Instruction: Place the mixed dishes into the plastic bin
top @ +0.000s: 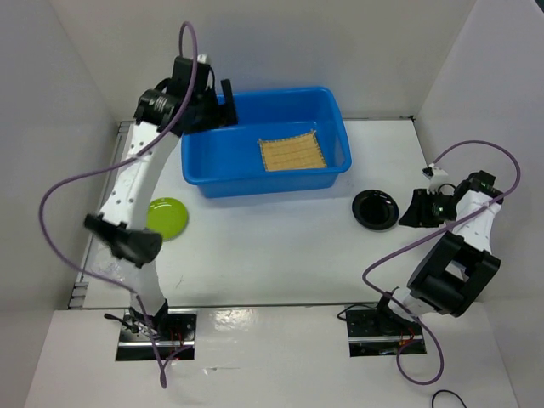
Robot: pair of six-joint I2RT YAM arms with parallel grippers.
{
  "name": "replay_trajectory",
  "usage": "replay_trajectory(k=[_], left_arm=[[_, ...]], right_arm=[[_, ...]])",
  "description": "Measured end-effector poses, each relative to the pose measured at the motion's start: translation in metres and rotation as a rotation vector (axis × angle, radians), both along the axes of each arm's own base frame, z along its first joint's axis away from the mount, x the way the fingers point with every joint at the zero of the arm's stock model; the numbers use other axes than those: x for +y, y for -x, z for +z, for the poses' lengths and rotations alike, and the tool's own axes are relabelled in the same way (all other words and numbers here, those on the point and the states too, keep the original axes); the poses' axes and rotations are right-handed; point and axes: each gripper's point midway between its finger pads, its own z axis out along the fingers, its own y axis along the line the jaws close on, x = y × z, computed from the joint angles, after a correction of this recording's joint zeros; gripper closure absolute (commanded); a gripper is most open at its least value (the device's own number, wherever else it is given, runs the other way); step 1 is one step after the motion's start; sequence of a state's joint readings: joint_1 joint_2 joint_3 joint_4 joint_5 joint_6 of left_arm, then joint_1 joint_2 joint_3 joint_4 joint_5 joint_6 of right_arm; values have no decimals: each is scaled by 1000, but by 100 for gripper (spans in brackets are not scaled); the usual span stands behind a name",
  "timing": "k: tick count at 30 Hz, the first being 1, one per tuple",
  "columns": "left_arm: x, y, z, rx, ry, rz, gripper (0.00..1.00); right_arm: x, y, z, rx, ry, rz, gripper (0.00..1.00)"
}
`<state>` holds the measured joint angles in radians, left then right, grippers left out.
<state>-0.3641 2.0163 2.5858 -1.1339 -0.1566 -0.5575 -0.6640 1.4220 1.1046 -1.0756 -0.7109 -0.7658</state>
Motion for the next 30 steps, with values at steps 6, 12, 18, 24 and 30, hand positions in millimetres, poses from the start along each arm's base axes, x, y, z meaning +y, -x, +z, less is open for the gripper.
replay_trajectory(k=[6,12,18,24,30], left_arm=[[40,101,-52,96,-31,-3,0],[42,175,-107,98,25,-99,0],[62,209,-146,166,-58,-100,0],[86,233,-103,-32,-83,-81,0],[101,247,-72,-190,-65,-46,0]], right_arm=[[-8,-5,-15,66,-31,-40,61],[-23,-14,-55,212,-100,-53,54],[-52,-37,-40,193,44,-95,43],[-37,-68,-42,198,131,-65,42],[-35,-82,-80,279,108,-101,40]])
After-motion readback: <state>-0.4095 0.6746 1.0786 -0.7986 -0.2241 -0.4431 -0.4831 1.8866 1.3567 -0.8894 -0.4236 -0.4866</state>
